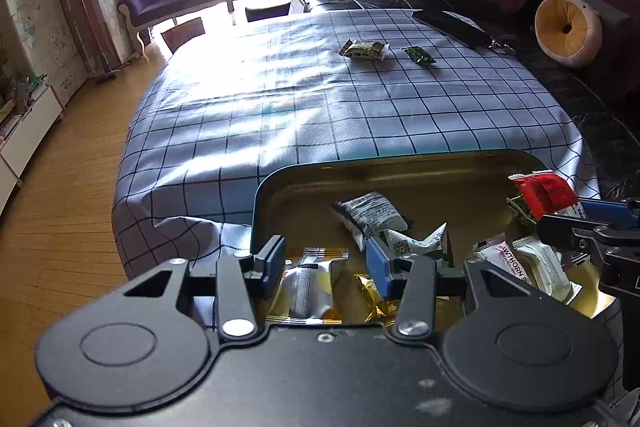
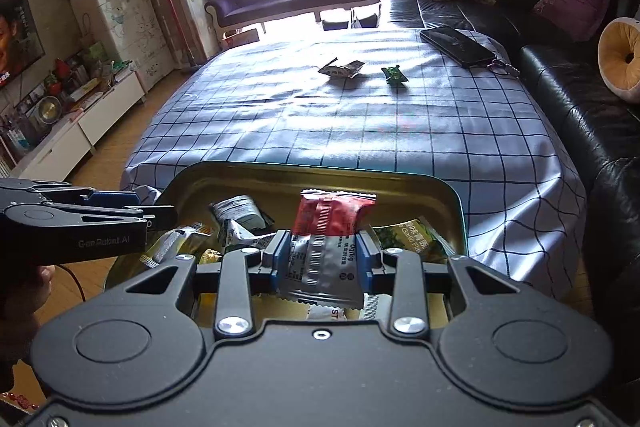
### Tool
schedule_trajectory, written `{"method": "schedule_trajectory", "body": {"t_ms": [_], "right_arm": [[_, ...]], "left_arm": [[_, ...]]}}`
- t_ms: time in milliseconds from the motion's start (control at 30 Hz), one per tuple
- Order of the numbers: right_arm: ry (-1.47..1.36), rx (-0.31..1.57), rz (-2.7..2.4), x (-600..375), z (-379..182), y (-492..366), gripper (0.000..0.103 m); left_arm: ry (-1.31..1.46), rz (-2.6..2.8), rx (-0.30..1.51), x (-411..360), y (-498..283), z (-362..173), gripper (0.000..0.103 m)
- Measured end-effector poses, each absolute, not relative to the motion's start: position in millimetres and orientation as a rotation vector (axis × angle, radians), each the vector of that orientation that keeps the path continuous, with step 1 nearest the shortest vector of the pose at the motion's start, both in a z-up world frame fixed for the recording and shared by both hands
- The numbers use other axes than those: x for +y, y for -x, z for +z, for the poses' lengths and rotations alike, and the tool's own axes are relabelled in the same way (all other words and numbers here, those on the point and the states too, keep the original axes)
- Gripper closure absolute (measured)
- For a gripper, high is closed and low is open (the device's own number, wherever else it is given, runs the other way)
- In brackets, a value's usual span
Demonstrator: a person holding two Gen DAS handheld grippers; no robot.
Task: Organize snacks
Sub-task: 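Lower both packets into the gold tray and open both grippers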
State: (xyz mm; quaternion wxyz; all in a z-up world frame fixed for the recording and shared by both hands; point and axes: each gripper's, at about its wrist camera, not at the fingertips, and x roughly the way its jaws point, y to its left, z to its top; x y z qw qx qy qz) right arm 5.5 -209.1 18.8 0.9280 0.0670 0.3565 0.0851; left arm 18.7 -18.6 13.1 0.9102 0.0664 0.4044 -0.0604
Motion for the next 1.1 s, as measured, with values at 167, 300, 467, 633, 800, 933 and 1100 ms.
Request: {"method": "schedule_trajectory", "body": {"t_ms": [167,300,467,633,800,933,1100], "right_arm": [[-0.134,0.736,0.181,-207.1,19.4,-6.2,0.059],[-0.133,0.741,0.188,-206.5,19.7,-7.3,0.055],[-0.138,0.742,0.196,-205.3,20.0,-7.2,0.055],[-0.138,0.756,0.200,-203.5,18.3,-7.5,0.055],[-0.130,0.769,0.201,-201.4,16.7,-8.6,0.055],[-0.132,0.780,0.202,-200.3,14.4,-9.3,0.055],[-0.131,0.797,0.200,-199.4,11.6,-10.4,0.055]], "left_arm": [[-0.133,-0.125,0.851,-18.9,-19.5,10.7,0.056],[-0.135,-0.122,0.862,-20.4,-19.2,8.5,0.056],[-0.138,-0.125,0.871,-21.7,-19.1,6.8,0.056],[-0.147,-0.126,0.873,-23.2,-18.6,5.6,0.056],[-0.147,-0.127,0.882,-23.8,-19.5,4.5,0.056],[-0.150,-0.127,0.889,-24.2,-18.6,2.7,0.056],[-0.157,-0.129,0.905,-26.8,-19.9,-0.7,0.056]]}}
